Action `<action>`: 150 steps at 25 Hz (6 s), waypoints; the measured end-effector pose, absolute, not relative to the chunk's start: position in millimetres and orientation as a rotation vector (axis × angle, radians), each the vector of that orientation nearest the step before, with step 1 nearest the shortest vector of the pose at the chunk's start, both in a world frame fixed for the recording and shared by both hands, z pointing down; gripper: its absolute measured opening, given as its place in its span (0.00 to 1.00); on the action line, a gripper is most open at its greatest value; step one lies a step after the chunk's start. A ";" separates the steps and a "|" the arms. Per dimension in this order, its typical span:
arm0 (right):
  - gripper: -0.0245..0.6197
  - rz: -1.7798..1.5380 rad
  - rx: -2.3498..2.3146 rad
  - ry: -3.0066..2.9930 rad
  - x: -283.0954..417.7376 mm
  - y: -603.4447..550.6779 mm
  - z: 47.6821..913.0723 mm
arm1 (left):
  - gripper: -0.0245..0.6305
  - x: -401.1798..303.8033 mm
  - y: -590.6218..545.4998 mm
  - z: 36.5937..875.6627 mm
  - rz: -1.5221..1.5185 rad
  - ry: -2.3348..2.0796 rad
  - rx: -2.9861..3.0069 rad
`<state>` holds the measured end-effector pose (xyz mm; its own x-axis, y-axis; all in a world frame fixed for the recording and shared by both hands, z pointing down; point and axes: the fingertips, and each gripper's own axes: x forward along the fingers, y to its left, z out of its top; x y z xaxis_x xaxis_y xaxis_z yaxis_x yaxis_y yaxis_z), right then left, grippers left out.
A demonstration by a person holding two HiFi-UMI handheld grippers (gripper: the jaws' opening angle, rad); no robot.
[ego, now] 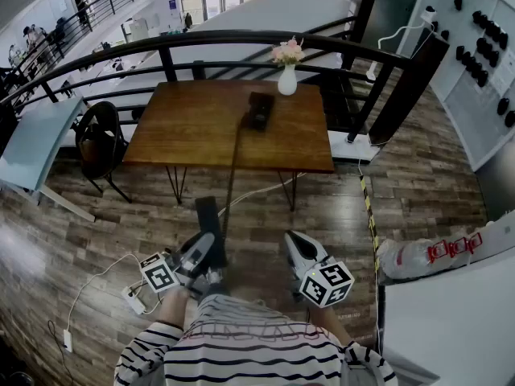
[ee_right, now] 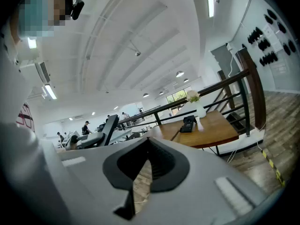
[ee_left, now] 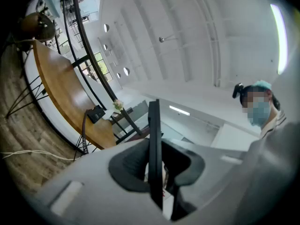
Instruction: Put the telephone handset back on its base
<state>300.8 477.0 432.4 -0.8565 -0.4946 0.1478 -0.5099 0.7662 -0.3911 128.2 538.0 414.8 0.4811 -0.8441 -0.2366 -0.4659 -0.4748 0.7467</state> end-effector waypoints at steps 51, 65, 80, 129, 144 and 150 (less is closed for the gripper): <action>0.04 0.776 1.156 -2.786 93.9 132.7 439.9 | 0.14 -77.7 169.4 424.7 -0.689 -0.782 2.125; 0.04 0.844 1.029 -2.778 99.0 57.7 462.4 | 0.14 -67.9 85.4 434.2 -0.685 -0.854 2.104; 0.04 0.898 1.246 -2.690 74.5 -12.1 464.5 | 0.14 -82.0 -30.6 452.5 -0.549 -0.655 2.116; 0.04 1.075 1.359 -2.420 50.6 -76.3 543.4 | 0.14 -81.4 -198.8 628.0 -0.355 -0.584 1.905; 0.04 1.092 1.331 -2.414 46.2 -76.0 550.7 | 0.15 -76.5 -203.7 637.7 -0.341 -0.573 1.885; 0.04 1.095 1.320 -2.416 43.8 -78.0 551.6 | 0.15 -73.5 -205.6 640.5 -0.250 -0.620 1.922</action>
